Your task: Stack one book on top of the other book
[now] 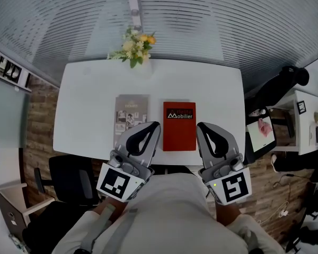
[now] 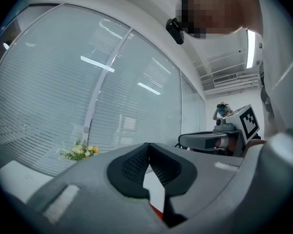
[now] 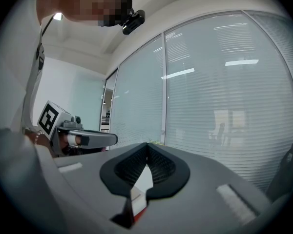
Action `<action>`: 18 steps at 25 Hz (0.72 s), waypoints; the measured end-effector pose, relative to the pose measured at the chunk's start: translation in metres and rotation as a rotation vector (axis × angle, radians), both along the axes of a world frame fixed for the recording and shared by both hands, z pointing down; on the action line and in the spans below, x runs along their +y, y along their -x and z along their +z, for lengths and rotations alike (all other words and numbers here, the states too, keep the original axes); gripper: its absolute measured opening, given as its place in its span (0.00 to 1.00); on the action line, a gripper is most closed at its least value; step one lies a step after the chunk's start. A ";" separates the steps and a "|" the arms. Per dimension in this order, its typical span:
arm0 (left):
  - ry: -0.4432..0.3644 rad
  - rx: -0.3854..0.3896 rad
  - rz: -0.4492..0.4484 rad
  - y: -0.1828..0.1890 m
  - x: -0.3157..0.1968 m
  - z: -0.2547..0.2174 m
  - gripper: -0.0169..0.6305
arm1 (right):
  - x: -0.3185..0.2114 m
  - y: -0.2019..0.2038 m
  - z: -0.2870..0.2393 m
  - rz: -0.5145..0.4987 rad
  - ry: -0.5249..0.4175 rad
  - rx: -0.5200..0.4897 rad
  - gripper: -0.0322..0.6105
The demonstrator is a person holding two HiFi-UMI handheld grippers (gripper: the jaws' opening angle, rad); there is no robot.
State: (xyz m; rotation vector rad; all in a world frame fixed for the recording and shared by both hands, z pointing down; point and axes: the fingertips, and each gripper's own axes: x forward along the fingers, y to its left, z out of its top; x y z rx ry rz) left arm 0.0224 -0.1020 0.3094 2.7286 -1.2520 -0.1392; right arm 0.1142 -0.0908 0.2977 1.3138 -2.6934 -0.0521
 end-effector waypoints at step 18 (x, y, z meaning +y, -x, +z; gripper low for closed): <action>0.031 -0.010 -0.032 -0.028 -0.009 0.010 0.03 | -0.009 -0.041 0.009 0.009 0.025 0.003 0.06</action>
